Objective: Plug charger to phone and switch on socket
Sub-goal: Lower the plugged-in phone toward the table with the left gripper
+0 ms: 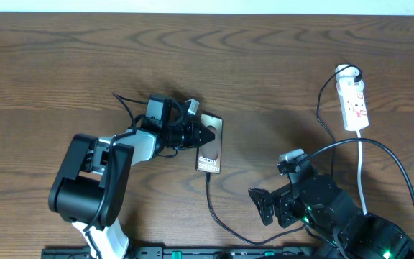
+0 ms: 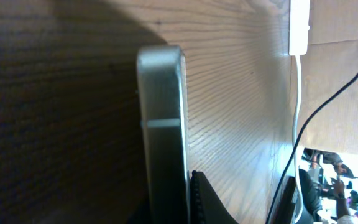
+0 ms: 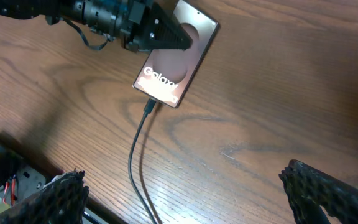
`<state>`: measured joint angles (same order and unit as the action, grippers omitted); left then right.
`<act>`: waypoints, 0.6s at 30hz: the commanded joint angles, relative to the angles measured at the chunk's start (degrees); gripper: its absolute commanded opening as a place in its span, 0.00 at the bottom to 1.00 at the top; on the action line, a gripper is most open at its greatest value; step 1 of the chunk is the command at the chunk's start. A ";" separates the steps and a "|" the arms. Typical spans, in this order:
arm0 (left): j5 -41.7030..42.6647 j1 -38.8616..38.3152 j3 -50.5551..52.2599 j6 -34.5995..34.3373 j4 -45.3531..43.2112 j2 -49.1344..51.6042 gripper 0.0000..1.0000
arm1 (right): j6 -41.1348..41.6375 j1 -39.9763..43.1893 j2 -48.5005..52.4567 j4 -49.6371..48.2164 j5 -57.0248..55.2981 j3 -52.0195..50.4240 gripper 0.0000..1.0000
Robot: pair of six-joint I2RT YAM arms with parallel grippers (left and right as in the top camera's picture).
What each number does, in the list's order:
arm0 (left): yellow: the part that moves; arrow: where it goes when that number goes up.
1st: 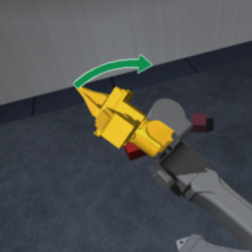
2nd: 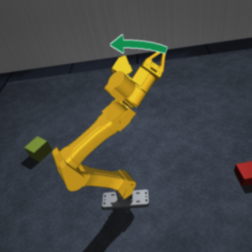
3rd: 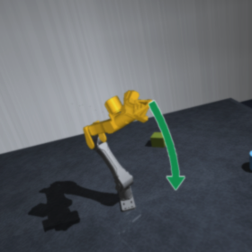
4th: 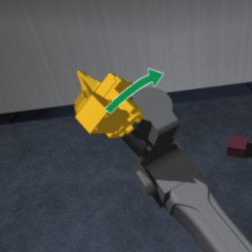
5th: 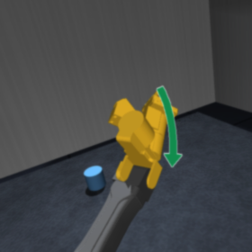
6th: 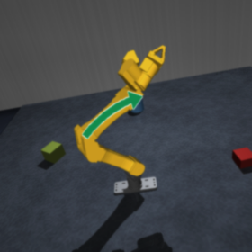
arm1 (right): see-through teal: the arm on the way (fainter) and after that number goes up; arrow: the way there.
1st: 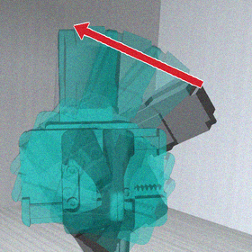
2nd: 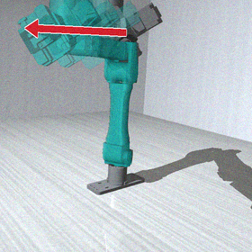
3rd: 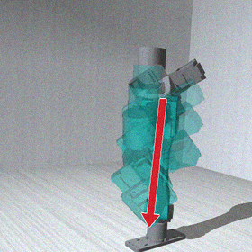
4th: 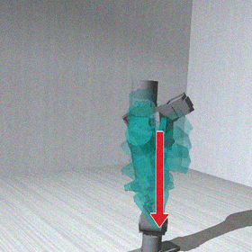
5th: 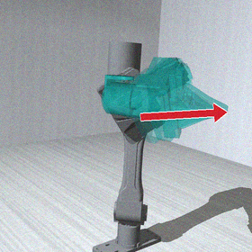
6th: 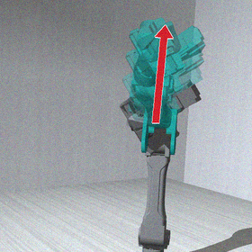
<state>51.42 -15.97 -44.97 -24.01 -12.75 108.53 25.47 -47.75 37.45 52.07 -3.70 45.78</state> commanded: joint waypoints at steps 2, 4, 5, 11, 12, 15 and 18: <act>-4.59 -0.37 -0.04 3.02 0.11 3.72 0.15 | 0.85 0.17 0.07 0.20 -0.90 0.92 0.99; -4.61 -0.35 -0.04 3.02 0.09 4.31 0.24 | 0.85 0.17 0.07 0.20 -0.92 0.92 0.99; -4.83 -0.35 -0.02 3.02 0.11 4.48 0.28 | 0.85 0.17 0.07 0.20 -0.94 0.92 0.99; -10.54 -0.37 0.81 2.99 0.44 4.57 0.53 | 0.85 0.17 0.07 0.22 -0.94 0.90 0.99; -10.58 -0.37 0.92 2.99 0.52 4.57 0.57 | 0.85 0.17 0.07 0.20 -0.94 0.87 0.99; -10.58 -0.35 0.92 2.99 0.52 4.57 0.76 | 0.85 0.17 0.15 0.20 -0.94 0.72 0.99; -10.58 -0.35 0.92 2.99 0.55 4.57 0.97 | 0.87 0.17 1.16 0.04 -1.33 0.50 0.99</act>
<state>53.34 -16.69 -46.50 -22.09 -14.68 109.16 25.50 -47.75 37.63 52.05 -3.95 45.78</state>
